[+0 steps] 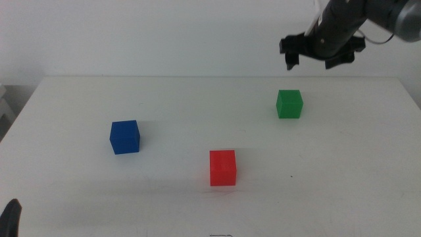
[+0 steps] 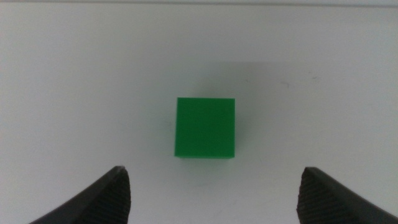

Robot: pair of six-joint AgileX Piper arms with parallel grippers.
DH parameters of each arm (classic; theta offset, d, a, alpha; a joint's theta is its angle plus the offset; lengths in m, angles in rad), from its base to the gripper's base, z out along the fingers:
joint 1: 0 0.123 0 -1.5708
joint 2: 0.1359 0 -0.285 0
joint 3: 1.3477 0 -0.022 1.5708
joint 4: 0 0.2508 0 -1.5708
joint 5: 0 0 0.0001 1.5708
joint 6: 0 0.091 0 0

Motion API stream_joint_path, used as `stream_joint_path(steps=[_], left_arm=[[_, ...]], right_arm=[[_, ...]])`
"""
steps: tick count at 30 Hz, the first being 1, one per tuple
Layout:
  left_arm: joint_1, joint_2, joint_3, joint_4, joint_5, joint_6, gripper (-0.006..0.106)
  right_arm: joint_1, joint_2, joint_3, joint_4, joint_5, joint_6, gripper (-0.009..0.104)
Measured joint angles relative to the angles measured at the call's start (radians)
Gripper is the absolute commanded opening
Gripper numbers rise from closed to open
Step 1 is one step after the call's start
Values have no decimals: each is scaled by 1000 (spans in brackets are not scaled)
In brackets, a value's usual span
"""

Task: Stack red cubes first, then green, then blue cubes in a specific spot.

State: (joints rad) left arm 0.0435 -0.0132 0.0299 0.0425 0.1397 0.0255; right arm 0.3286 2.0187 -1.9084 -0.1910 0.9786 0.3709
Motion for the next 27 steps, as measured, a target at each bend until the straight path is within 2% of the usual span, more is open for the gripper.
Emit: stream_joint_path(steps=[12, 27], left_arm=[[0, 0, 0, 0, 0, 0, 94], [0, 0, 0, 0, 0, 0, 94]], right_arm=[[-8, 163, -27, 2, -155, -1, 94], [-13, 316, -189, 2, -107, 0, 94]])
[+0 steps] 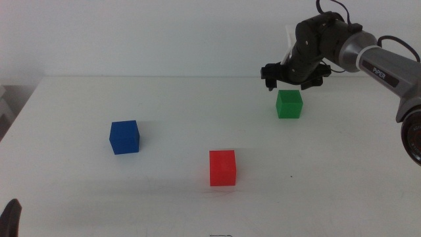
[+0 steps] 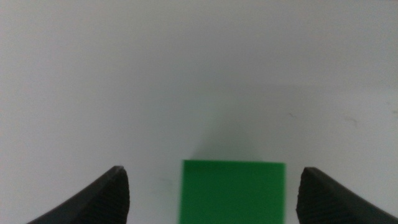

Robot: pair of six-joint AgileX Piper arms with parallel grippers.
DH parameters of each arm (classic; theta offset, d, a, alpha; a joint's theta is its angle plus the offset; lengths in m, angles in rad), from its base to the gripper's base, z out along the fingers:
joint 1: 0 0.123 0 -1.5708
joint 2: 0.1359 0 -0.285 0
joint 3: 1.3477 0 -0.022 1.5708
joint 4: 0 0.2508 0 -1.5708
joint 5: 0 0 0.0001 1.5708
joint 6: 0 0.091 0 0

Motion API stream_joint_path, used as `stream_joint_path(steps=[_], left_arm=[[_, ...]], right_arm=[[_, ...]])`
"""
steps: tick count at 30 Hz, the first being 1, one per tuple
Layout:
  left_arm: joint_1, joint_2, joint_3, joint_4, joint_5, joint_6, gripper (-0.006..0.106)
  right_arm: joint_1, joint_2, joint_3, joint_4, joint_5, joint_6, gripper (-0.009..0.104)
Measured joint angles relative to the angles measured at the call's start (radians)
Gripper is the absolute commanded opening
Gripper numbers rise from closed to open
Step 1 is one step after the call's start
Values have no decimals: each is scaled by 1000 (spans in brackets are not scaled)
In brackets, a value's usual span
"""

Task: Stack red cubes first, then green, then blue cubes in a specific spot.

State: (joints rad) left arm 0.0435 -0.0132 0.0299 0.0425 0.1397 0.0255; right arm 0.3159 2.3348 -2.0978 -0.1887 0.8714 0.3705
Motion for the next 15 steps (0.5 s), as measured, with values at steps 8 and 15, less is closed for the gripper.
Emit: stream_joint_path(steps=[8, 15], left_arm=[[0, 0, 0, 0, 0, 0, 94], [0, 0, 0, 0, 0, 0, 94]], right_arm=[[-34, 13, -1, 0, 44, 2, 94], [-35, 44, -1, 28, 40, -1, 94]])
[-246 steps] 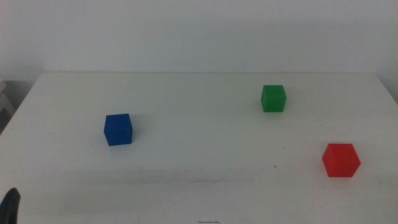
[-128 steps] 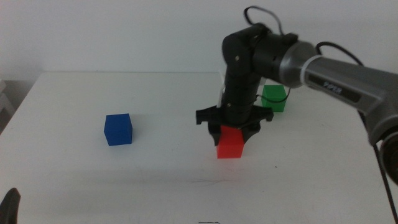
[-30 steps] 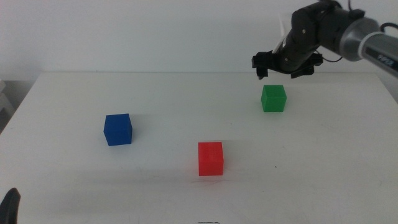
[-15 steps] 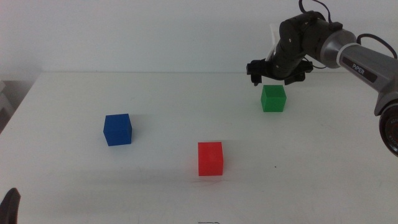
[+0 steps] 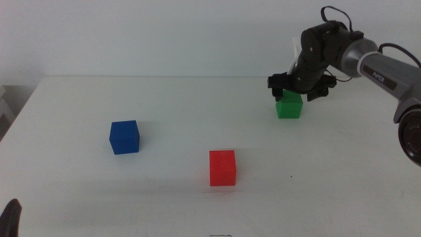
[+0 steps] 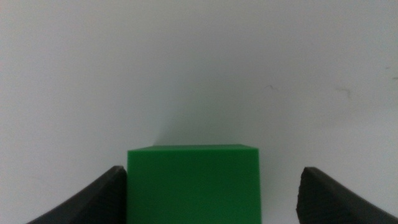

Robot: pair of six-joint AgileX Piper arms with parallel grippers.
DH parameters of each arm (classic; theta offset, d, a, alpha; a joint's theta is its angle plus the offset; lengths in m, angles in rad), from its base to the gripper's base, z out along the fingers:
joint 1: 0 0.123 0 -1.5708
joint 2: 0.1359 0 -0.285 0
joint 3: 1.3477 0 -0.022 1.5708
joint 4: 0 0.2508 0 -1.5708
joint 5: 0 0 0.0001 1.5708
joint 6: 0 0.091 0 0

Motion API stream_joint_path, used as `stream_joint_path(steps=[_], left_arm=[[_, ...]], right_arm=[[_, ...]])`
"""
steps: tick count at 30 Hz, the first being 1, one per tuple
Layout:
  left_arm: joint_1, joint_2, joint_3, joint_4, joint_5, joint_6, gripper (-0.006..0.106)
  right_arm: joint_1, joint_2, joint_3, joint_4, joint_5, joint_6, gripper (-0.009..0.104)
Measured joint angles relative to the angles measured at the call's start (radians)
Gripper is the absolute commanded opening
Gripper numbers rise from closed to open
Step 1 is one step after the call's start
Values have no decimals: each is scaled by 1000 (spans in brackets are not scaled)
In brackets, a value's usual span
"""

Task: Stack red cubes first, then green, then blue cubes in a specific spot.

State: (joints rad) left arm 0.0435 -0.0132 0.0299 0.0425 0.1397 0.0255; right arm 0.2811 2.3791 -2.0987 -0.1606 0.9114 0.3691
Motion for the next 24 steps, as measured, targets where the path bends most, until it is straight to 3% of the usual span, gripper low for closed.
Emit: stream_joint_path(steps=[5, 8, 10, 14, 15, 24], left_arm=[[0, 0, 0, 0, 0, 0, 94], [0, 0, 0, 0, 0, 0, 94], [0, 0, 0, 0, 0, 0, 94], [0, 0, 0, 0, 0, 0, 94], [0, 0, 0, 0, 0, 0, 94], [0, 0, 0, 0, 0, 0, 94]], right_arm=[[0, 16, 0, 5, -8, 0, 93], [0, 20, 0, 5, -8, 0, 86], [0, 20, 0, 5, -8, -4, 51], [0, 20, 0, 7, -8, -17, 3], [0, 19, -1, 6, -4, -30, -1], [2, -92, 9, 6, 86, -102, -1]])
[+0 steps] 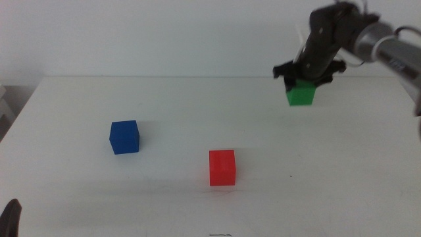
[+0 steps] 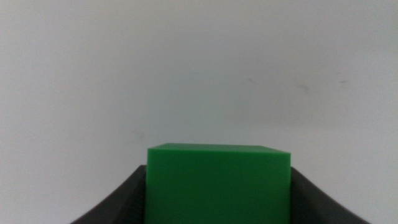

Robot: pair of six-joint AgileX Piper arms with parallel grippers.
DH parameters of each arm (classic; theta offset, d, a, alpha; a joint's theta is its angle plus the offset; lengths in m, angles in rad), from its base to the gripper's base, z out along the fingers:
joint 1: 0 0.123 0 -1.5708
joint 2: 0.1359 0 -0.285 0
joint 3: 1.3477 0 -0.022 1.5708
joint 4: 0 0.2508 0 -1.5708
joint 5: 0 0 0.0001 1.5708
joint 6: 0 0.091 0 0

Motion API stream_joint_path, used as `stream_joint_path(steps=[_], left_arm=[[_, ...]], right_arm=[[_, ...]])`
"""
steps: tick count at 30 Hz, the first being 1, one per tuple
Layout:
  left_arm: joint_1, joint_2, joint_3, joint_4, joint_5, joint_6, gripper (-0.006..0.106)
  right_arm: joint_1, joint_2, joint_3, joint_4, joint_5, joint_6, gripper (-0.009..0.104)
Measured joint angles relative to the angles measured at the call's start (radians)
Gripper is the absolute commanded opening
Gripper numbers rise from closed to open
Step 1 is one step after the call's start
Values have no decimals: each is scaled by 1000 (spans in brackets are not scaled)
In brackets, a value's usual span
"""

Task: Stack red cubes first, then green, then blue cubes in a specific spot.

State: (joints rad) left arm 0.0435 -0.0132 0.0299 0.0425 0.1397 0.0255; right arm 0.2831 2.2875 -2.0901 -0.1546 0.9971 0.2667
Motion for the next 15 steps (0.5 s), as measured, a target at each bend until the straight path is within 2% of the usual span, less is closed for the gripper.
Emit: stream_joint_path(steps=[4, 8, 12, 15], left_arm=[[0, 0, 0, 0, 0, 0, 94], [0, 0, 0, 0, 0, 0, 94], [0, 0, 0, 0, 0, 0, 94], [0, 0, 0, 0, 0, 0, 94]], right_arm=[[21, -166, 124, -4, -28, -14, -1], [74, -378, 393, -28, -131, 63, -1], [158, -574, 592, -97, -164, 225, -1], [227, -667, 642, -161, -125, 359, -1]])
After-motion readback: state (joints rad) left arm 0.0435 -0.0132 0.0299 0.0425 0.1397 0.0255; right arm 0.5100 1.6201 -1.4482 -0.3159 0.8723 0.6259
